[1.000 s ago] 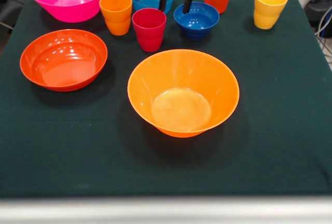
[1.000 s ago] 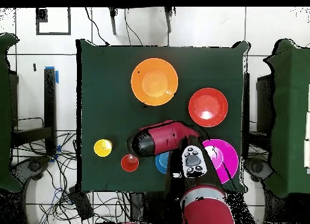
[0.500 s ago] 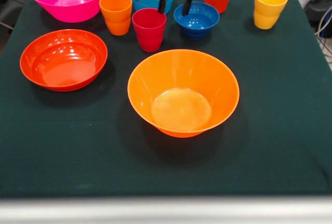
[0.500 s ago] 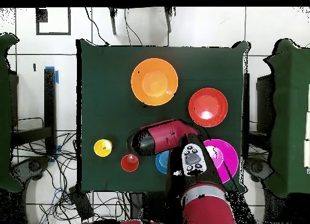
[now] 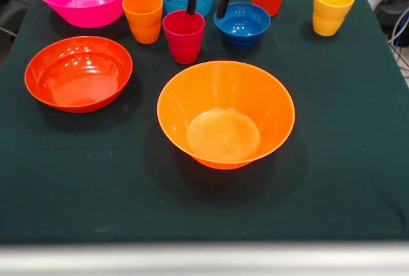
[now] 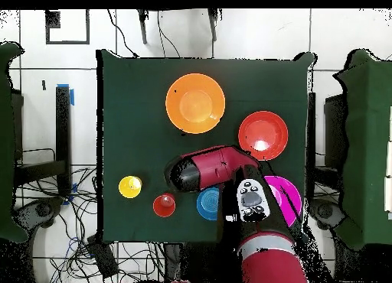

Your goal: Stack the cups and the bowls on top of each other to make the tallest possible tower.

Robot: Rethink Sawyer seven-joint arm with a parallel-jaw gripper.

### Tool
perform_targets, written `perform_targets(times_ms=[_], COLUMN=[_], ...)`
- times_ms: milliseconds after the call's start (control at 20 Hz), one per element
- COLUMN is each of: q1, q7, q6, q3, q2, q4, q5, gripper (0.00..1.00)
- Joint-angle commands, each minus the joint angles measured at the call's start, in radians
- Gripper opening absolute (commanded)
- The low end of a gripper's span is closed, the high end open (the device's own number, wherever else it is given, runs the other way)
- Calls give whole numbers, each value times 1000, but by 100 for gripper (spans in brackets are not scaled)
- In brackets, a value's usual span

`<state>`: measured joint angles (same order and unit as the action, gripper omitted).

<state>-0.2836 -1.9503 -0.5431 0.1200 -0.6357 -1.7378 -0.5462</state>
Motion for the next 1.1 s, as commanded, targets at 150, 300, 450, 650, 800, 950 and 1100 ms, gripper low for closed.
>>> perform_targets(times_ms=[150,300,450,650,800,950,1100], q1=[-27,-42,-53,-45,-40,-42,-38], q7=[251,223,186,138,116,113,111], q6=[-204,-159,-104,-37,-1,19,21], q3=[158,176,181,178,165,161,150], q2=[-19,25,67,120,137,147,158], q4=[78,87,76,83,80,80,89], q5=[-12,-37,-56,-84,-105,-115,-128], gripper=[100,100,100,100,100,100,100])
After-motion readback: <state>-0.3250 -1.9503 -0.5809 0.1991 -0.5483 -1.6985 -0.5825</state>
